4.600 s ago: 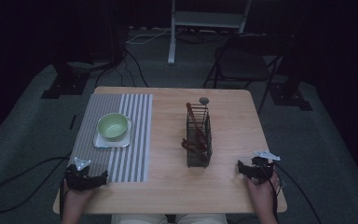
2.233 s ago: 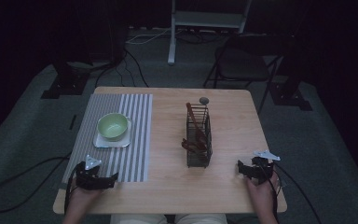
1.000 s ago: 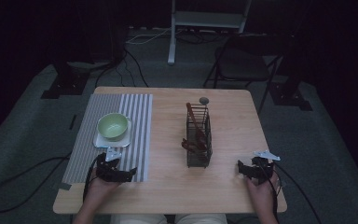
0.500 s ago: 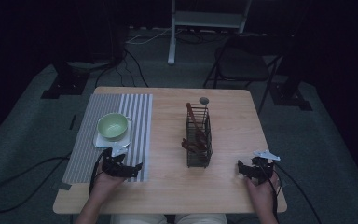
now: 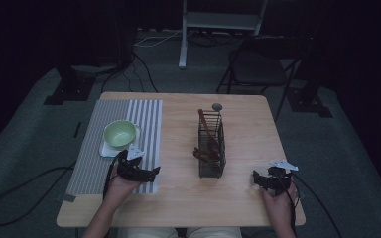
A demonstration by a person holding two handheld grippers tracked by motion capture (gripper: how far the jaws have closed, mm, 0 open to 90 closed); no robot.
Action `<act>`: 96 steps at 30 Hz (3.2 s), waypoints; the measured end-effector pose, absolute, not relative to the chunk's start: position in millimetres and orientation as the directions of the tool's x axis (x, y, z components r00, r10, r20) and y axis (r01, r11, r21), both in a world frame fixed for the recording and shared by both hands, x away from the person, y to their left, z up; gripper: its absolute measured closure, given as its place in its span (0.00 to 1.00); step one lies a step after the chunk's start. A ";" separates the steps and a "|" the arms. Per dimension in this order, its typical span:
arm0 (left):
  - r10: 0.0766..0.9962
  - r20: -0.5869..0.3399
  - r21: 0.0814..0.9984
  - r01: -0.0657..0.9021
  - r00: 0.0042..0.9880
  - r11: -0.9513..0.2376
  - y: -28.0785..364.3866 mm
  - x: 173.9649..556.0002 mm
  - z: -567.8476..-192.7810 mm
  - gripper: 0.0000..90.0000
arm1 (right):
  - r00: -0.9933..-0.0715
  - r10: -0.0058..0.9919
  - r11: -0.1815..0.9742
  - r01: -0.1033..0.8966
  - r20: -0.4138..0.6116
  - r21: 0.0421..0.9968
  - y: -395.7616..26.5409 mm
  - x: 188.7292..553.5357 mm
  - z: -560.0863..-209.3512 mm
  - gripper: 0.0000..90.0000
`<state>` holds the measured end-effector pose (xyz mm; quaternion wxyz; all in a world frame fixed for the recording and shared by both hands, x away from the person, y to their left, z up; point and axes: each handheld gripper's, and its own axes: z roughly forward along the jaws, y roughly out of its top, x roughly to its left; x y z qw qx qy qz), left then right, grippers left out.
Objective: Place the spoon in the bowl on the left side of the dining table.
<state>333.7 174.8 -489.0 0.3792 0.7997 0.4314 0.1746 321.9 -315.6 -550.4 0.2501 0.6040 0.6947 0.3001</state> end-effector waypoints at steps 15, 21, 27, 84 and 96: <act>0.792 -0.022 0.790 0.496 0.610 -0.360 154.2 353.0 -464.2 0.01 | -0.148 0.989 0.093 0.688 0.014 0.720 -315.8 322.1 -550.5 0.13; 0.770 -0.038 0.817 0.463 0.637 -0.343 147.2 363.5 -456.1 0.01 | -0.148 0.989 0.093 0.688 0.014 0.720 -315.8 322.1 -550.5 0.13; 0.770 -0.028 0.822 0.453 0.638 -0.345 138.3 375.1 -449.8 0.01 | -0.148 0.989 0.093 0.688 0.014 0.720 -315.8 322.1 -550.5 0.13; 0.743 -0.039 0.829 0.437 0.669 -0.349 42.2 475.2 -423.7 0.03 | -0.147 0.989 0.092 0.688 0.014 0.720 -315.7 322.1 -550.5 0.13; 0.748 -0.045 0.810 0.462 0.662 -0.361 27.1 497.1 -437.7 0.07 | -0.148 0.989 0.093 0.688 0.014 0.720 -315.8 322.1 -550.5 0.13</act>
